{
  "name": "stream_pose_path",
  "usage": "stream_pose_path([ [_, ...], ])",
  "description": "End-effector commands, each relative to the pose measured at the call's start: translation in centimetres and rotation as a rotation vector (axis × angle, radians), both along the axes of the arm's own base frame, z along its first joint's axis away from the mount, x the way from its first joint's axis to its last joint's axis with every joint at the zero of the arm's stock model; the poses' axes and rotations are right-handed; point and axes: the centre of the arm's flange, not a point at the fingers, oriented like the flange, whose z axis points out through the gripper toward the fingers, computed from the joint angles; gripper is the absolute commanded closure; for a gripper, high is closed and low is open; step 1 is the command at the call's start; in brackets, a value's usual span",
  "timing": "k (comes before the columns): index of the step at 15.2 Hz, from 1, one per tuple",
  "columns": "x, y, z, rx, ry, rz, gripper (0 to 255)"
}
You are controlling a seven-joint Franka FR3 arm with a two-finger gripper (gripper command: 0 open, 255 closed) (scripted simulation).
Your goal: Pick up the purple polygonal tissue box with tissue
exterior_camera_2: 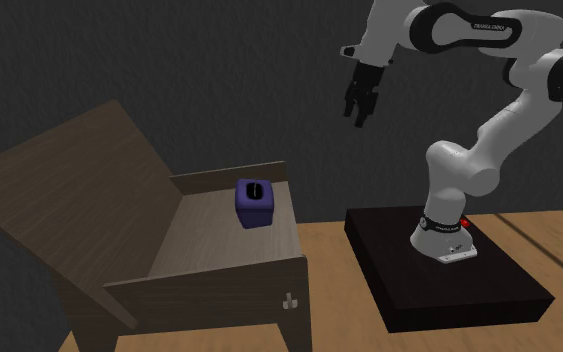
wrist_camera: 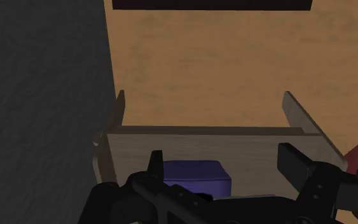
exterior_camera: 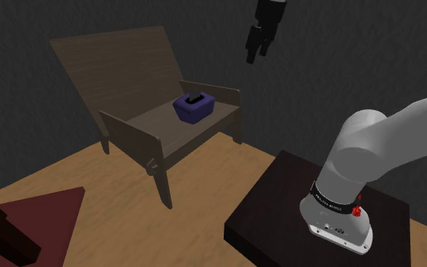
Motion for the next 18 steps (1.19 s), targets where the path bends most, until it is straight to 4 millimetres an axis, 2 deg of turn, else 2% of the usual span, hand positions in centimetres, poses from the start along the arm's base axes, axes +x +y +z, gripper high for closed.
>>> stream_pose_path([
  [1, 0.0, 0.0, 0.0, 0.000, 0.000, 0.000, 0],
  [9, 9.6, -0.8, -4.4, -0.091, 0.024, 0.287, 0],
  [18, 20.2, 1.1, -9.7, -0.194, 0.050, 0.609, 0],
])
